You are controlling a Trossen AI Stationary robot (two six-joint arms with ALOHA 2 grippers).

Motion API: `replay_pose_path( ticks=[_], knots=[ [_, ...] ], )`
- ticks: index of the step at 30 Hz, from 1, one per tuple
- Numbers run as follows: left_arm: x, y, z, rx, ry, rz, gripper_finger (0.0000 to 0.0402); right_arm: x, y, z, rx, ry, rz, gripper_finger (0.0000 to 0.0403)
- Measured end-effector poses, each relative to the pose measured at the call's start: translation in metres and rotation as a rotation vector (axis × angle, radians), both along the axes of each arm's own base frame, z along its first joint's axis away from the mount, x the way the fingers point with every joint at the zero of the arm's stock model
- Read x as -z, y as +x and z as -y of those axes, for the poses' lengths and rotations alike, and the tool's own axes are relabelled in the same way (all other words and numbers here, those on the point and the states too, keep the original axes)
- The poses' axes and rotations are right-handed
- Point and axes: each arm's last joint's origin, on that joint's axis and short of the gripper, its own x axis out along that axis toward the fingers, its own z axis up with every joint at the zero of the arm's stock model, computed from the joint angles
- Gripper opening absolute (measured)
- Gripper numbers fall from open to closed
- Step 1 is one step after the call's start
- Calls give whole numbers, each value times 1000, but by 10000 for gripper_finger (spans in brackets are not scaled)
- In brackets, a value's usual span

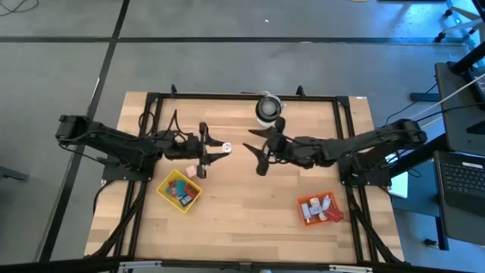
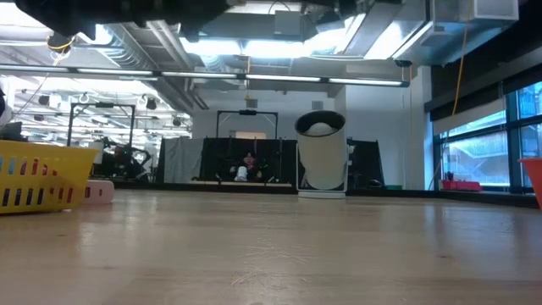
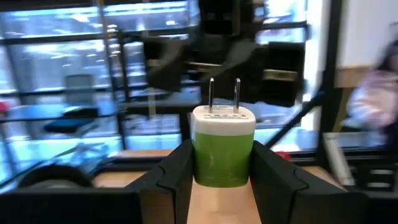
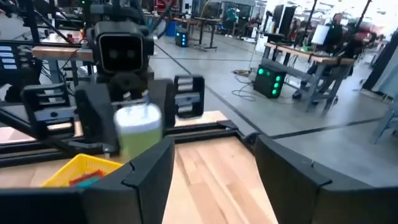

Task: Pick & Place Office items
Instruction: Put the light green charger adapter into the orange bin

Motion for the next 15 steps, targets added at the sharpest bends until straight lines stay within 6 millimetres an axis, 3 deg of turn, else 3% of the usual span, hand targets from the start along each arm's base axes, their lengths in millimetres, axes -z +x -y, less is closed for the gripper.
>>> replay_pose_path(
  ticks=[10,15],
  knots=[
    [-6,-1,6,121,-1,35,124,-4,32,-5,-47,-19,-11,237],
    [-5,-1,7,127,4,17,124,-7,39,-11,-105,-16,-23,252]
  ],
)
